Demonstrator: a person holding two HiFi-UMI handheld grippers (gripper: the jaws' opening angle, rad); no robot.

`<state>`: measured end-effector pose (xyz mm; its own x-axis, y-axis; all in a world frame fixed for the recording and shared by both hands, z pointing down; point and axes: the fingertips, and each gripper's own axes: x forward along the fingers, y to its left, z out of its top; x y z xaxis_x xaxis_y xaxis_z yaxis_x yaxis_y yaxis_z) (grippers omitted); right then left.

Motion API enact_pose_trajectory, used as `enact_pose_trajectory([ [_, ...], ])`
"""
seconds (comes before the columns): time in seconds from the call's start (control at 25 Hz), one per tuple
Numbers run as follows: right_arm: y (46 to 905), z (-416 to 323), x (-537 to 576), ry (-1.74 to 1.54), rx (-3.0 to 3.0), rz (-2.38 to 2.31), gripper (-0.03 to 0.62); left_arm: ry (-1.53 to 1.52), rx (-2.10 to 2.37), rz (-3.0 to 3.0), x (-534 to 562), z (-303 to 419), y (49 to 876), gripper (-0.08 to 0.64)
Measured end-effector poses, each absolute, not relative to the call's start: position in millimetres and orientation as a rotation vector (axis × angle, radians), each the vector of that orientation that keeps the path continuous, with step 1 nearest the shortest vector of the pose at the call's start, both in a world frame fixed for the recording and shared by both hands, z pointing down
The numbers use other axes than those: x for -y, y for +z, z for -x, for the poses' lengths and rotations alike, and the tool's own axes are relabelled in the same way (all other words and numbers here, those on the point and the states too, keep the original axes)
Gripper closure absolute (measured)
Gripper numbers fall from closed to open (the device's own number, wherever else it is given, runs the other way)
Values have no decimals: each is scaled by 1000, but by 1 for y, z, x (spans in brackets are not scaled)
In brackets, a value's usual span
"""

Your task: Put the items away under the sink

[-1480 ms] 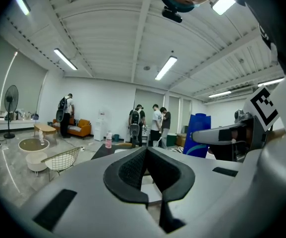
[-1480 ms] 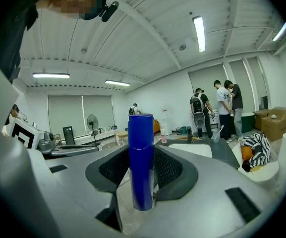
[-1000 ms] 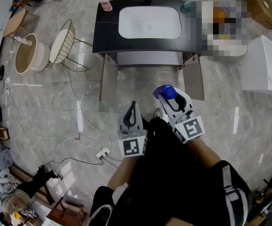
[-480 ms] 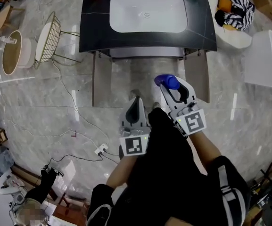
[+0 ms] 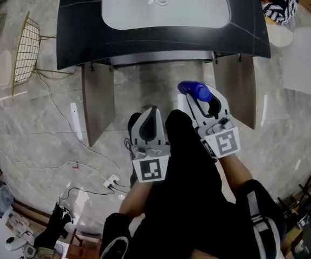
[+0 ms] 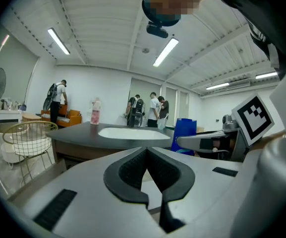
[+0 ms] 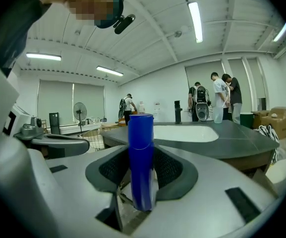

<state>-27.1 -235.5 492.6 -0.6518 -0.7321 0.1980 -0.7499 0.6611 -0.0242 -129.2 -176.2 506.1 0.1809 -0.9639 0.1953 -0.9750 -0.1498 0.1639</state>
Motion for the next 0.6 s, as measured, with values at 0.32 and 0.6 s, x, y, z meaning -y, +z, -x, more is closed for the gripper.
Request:
enact_pose_trajectory([
  [0.32,635,9,253,126,2685,-1279,444,1,1768,-2260,200,109,639,545],
  [0.6,737,-12,265,83,2707,-1341,443,-38,1774,-2363,204,90,719,545],
])
